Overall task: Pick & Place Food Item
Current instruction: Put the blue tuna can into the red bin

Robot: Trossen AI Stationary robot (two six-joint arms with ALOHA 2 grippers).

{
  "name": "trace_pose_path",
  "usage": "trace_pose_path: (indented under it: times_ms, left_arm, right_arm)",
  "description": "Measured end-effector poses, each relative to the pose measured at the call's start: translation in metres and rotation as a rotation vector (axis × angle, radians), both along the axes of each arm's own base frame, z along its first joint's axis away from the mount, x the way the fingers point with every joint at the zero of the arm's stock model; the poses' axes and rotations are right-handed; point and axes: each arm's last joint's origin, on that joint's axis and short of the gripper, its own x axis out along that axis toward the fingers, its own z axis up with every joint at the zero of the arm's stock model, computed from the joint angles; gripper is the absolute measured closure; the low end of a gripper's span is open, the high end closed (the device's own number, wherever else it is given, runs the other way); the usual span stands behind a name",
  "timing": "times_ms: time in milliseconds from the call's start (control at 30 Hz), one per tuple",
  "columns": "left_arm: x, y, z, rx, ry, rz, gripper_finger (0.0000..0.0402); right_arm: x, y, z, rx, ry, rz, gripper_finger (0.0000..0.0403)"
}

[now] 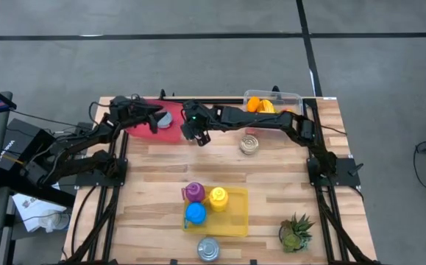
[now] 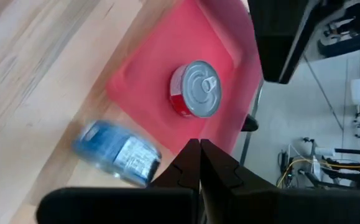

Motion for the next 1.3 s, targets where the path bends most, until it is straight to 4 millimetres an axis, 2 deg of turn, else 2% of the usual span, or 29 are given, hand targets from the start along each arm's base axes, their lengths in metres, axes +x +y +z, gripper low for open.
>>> trace_pose_path:
  times_ms: [200,300,400,567,733,867,1033,1167,1300]
  left_arm:
    - [0.004,-0.005,-0.007,0.044,0.111,-0.053,0.018]
    - [0.005,-0.007,-0.008,0.051,0.141,-0.043,0.0142]
    - [0.007,-0.008,-0.009,0.071,0.165,-0.042,0.0118]
    - [0.008,-0.008,-0.007,0.091,0.153,-0.042,0.0108]
    - [0.009,-0.008,-0.006,0.099,0.144,-0.043,0.0111]
    - [0.012,-0.01,-0.004,0.115,0.127,-0.056,0.0112]
    - [0.017,-0.012,0.002,0.094,0.043,-0.059,0.0112]
    - [0.025,-0.019,0.0,0.114,0.066,-0.127,0.0112]
    - [0.04,-0.032,-0.01,0.208,0.173,-0.309,0.0112]
  right_arm:
    - [-0.001,0.0,-0.002,0.004,0.022,-0.001,0.0402]
    - [-0.008,0.001,-0.005,0.038,0.111,-0.017,0.0402]
    - [-0.016,0.001,0.005,0.107,0.176,-0.074,0.0402]
    - [-0.027,-0.004,0.022,0.331,0.175,-0.225,0.0402]
    - [-0.038,-0.028,0.036,0.607,0.12,-0.369,0.0391]
    - [-0.045,-0.052,0.037,0.794,0.068,-0.49,0.0335]
    - [-0.051,-0.075,0.035,1.016,0.021,-0.587,0.0214]
    - [-0.049,-0.081,0.038,1.056,-0.03,-0.572,0.0123]
    - [-0.05,-0.08,0.037,1.048,-0.01,-0.578,0.0083]
